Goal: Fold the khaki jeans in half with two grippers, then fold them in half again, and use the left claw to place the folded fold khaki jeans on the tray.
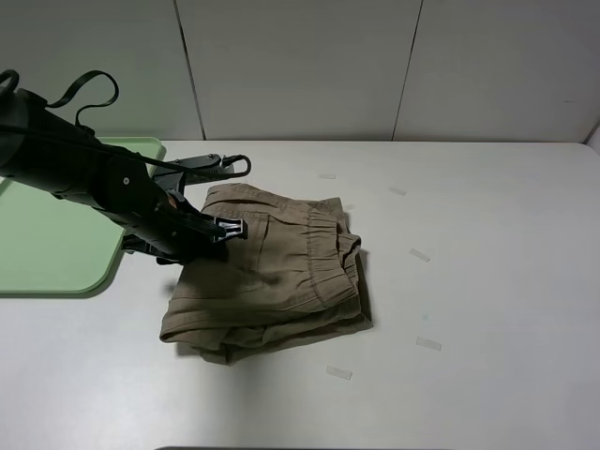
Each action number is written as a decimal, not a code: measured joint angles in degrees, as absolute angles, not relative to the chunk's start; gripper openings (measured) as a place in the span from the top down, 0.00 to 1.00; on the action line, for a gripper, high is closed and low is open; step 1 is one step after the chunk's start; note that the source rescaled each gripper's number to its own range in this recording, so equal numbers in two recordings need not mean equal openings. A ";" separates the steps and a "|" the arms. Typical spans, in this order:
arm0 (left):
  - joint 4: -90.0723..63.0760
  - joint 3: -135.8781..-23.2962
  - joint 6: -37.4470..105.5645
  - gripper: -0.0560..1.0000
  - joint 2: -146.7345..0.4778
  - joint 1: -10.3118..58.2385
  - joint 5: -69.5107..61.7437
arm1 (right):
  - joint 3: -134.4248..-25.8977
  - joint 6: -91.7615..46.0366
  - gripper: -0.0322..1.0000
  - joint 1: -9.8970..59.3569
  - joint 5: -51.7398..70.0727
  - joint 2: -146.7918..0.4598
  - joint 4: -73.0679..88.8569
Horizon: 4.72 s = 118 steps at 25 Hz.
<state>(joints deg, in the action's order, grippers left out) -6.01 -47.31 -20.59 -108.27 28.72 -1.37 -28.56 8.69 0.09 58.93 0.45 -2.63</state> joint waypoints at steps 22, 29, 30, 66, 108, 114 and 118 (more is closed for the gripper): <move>-2.44 -47.26 -10.50 0.86 -96.75 28.70 -9.46 | -28.56 8.69 0.00 0.09 58.93 0.45 -2.63; 3.69 -47.26 -9.24 0.86 -92.00 21.57 -15.27 | -28.56 8.69 0.00 0.09 58.93 0.45 -2.63; 4.81 -47.26 -8.92 0.86 -91.94 19.86 -15.88 | -28.56 8.69 0.00 0.09 58.93 0.45 -2.63; 23.75 -47.20 13.31 0.86 -106.45 -16.74 13.35 | -28.56 8.69 0.00 0.09 58.93 0.45 -2.59; 23.70 -47.20 14.69 0.00 -107.62 -21.91 34.26 | -28.56 8.69 0.00 0.09 58.93 0.45 -2.59; 23.70 -47.20 4.22 0.00 -107.56 -21.91 35.94 | -28.56 8.69 0.00 0.09 58.93 0.45 -2.59; 23.82 -47.15 -5.94 0.00 -105.13 -21.91 29.98 | -28.56 8.69 0.00 0.09 58.93 0.45 -2.59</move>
